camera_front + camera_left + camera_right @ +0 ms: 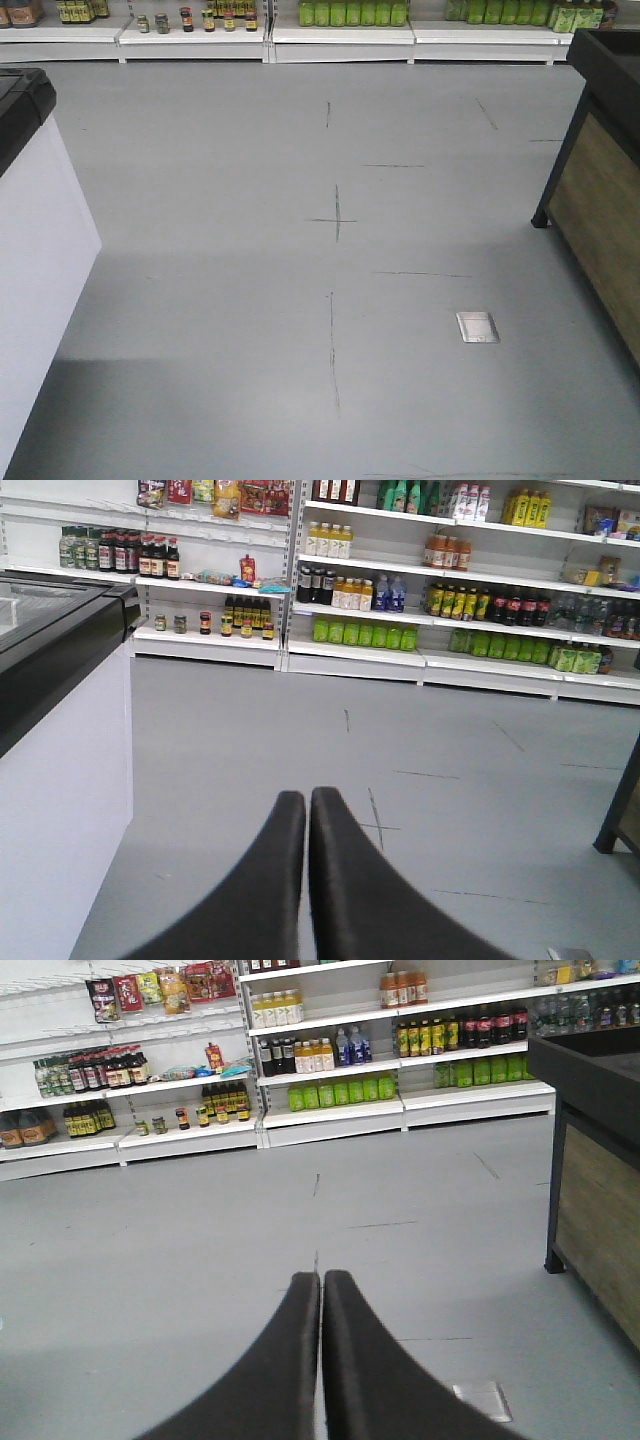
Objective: Pick three apples into basket with both arms
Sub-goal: 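Drive forward through the store aisle toward the produce tables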
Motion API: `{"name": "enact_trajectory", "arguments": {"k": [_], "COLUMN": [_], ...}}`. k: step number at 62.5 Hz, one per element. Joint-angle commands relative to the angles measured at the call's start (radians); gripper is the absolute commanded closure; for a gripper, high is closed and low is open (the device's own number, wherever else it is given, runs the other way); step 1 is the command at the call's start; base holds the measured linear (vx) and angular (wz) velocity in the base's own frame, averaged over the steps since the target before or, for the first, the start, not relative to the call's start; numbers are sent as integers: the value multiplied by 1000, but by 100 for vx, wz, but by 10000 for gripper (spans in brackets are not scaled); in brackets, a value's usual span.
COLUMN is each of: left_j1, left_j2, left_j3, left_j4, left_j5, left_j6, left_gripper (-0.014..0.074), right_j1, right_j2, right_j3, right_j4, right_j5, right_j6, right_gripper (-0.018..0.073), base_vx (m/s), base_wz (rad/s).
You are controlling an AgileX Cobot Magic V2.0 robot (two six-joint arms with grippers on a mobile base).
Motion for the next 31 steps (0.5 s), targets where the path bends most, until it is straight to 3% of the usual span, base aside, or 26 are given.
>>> {"name": "enact_trajectory", "arguments": {"k": [1, 31], "left_j1": [0, 0], "left_j2": [-15, -15], "left_j3": [9, 9], "left_j4": [-11, -11], "left_j5": [-68, -68], "left_j6": [-8, -8], "left_gripper": [603, 603], "right_j1": [1, 1], "right_j2": [-13, -13], "right_j3": [13, 13], "right_j4": [-14, -14], "right_j5": [-75, -75], "right_j6": [-7, -7], "right_gripper": [565, 565], "base_vx": [18, 21], "base_wz": [15, 5]}}
